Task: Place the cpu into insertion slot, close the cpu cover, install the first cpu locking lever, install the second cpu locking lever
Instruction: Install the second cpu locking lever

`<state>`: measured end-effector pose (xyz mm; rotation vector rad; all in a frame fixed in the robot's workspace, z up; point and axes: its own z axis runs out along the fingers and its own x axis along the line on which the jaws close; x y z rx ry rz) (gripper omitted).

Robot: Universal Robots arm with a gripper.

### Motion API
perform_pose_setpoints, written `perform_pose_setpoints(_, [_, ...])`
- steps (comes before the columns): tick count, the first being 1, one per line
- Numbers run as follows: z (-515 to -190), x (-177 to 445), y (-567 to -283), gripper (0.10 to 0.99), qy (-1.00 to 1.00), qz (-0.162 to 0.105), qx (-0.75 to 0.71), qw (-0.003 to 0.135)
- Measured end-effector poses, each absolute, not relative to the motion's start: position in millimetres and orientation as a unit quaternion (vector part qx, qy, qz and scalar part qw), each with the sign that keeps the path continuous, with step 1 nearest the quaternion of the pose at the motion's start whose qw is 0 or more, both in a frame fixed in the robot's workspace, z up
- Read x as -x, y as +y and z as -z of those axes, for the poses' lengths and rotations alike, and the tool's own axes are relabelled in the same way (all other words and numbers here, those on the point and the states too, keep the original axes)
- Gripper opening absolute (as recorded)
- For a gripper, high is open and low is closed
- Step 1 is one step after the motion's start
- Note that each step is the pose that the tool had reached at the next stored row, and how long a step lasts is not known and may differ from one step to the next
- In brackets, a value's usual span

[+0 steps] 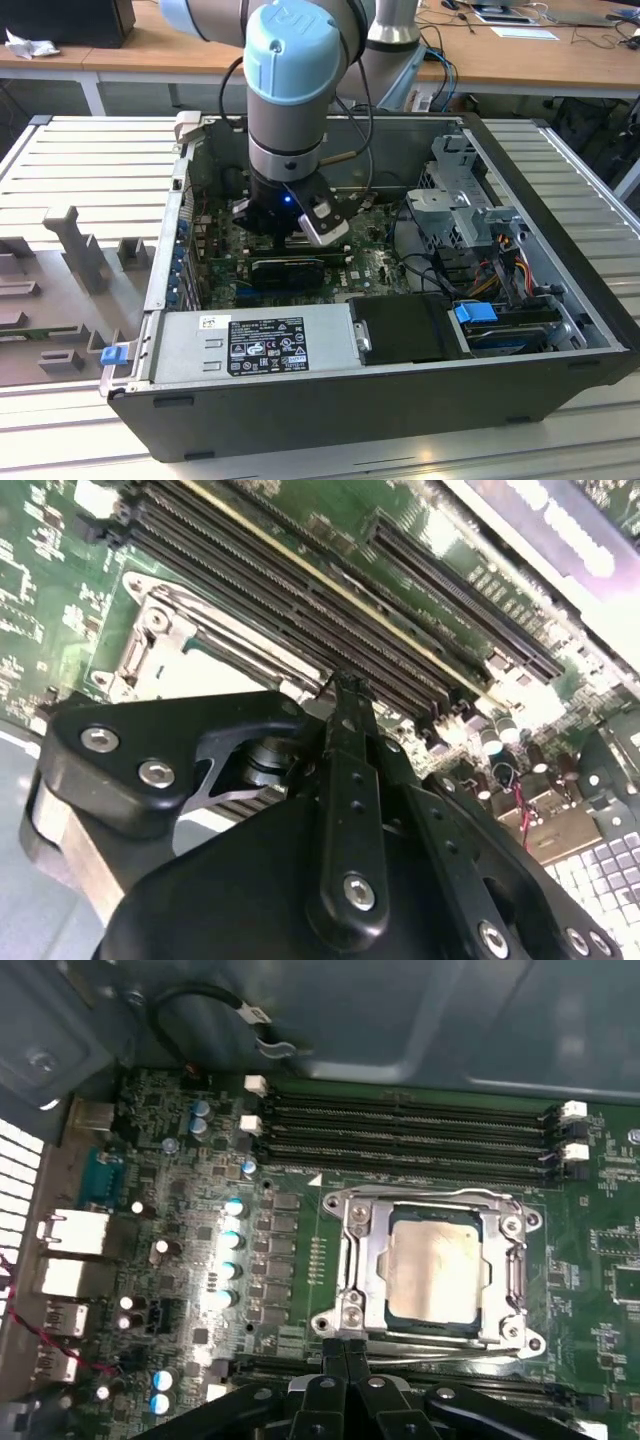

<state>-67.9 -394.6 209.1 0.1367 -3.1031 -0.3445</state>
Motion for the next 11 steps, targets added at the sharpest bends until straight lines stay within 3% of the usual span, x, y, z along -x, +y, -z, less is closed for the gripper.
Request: perform_pose_setpoints(11, [-198,71,-394,0.106,-0.989,0.138,-0.044,0.007])
